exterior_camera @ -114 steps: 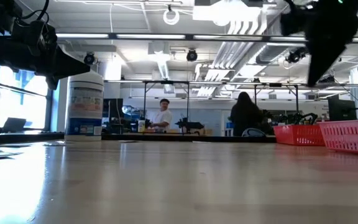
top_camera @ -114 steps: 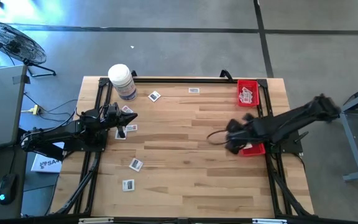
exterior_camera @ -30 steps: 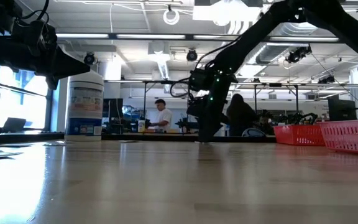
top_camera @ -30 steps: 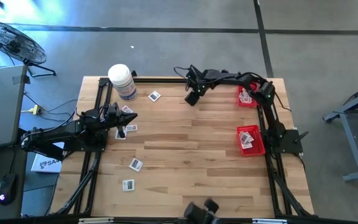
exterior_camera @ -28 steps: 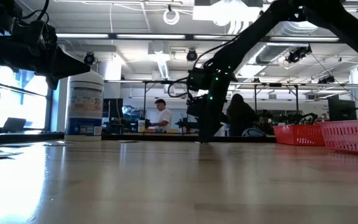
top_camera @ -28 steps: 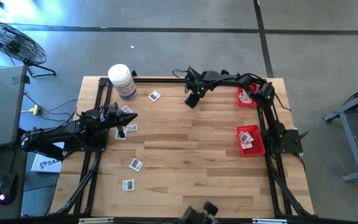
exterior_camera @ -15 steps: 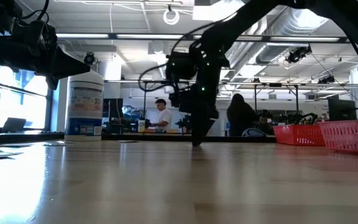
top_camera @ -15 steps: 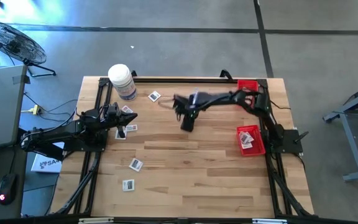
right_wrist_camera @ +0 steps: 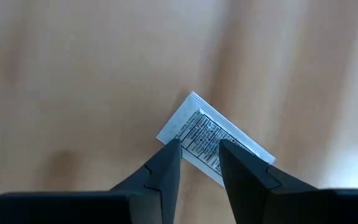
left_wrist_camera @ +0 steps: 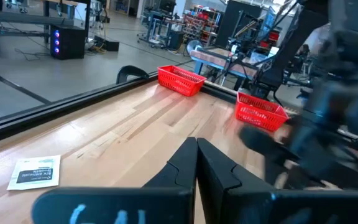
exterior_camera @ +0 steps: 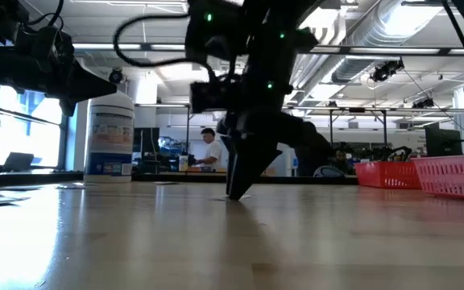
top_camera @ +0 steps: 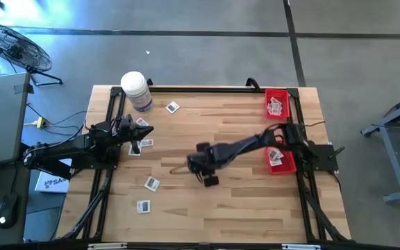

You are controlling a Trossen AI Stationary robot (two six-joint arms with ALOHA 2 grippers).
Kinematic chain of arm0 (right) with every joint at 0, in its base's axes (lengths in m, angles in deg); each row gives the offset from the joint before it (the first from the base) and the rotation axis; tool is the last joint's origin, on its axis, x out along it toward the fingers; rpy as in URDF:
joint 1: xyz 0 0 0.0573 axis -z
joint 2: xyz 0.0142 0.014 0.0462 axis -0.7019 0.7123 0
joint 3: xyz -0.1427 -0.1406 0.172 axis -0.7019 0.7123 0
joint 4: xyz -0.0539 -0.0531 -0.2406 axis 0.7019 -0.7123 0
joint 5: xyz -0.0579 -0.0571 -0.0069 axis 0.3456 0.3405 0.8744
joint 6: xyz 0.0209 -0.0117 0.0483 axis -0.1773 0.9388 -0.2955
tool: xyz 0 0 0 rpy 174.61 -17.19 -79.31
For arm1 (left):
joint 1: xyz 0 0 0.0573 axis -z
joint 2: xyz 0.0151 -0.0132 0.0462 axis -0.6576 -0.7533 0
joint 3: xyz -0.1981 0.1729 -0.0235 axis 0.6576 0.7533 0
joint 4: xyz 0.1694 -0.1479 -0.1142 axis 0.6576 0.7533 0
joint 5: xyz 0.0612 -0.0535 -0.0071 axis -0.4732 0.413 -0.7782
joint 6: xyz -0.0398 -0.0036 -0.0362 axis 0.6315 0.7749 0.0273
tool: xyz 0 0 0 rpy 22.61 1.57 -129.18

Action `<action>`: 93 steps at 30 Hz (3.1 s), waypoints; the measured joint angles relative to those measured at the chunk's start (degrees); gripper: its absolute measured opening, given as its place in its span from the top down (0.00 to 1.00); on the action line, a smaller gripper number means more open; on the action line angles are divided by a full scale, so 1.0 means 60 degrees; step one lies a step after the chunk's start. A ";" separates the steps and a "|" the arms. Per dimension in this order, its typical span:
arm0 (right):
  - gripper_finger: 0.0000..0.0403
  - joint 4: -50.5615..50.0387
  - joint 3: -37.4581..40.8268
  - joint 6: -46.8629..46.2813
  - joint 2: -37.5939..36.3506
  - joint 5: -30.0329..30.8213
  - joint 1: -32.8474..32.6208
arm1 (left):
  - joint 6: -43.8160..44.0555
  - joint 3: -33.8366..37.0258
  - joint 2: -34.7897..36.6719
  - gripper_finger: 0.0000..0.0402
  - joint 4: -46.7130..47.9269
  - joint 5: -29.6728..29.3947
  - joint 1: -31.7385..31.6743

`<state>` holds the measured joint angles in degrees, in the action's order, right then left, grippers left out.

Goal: Pick & Place First Aid Supplies
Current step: Put the ointment pack into the top basket

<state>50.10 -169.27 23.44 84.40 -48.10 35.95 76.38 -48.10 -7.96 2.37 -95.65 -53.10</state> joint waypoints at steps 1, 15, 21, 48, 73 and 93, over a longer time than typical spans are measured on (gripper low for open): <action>0.73 0.0030 0.0000 0.0121 0.0000 -0.0042 -0.0181 | 0.0002 0.0003 -0.0002 1.00 0.0000 0.0000 0.0002; 0.65 0.0580 -0.0768 -0.0278 0.0106 0.0358 -0.2046 | -0.0002 0.0000 -0.0002 1.00 0.0000 -0.0002 0.0000; 0.60 0.2189 -0.0441 -0.2062 0.0084 0.1217 -0.2411 | 0.0000 0.0000 0.0000 1.00 0.0000 0.0000 0.0000; 0.79 0.4668 0.2055 -0.5299 -0.0054 0.2492 -0.3115 | 0.0002 0.0000 -0.0002 1.00 0.0000 -0.0003 0.0002; 1.00 0.5166 0.2660 -0.4305 -0.1654 0.2498 -0.3002 | -0.0002 0.0003 -0.0002 1.00 -0.0004 0.0000 -0.0002; 1.00 0.0134 0.5915 -0.7492 -0.7806 0.5078 -0.0378 | 0.0000 0.0000 0.0000 1.00 0.0000 0.0000 0.0000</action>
<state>50.91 -133.78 -21.51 37.56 -17.63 33.68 76.38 -48.10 -7.96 2.37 -95.65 -53.10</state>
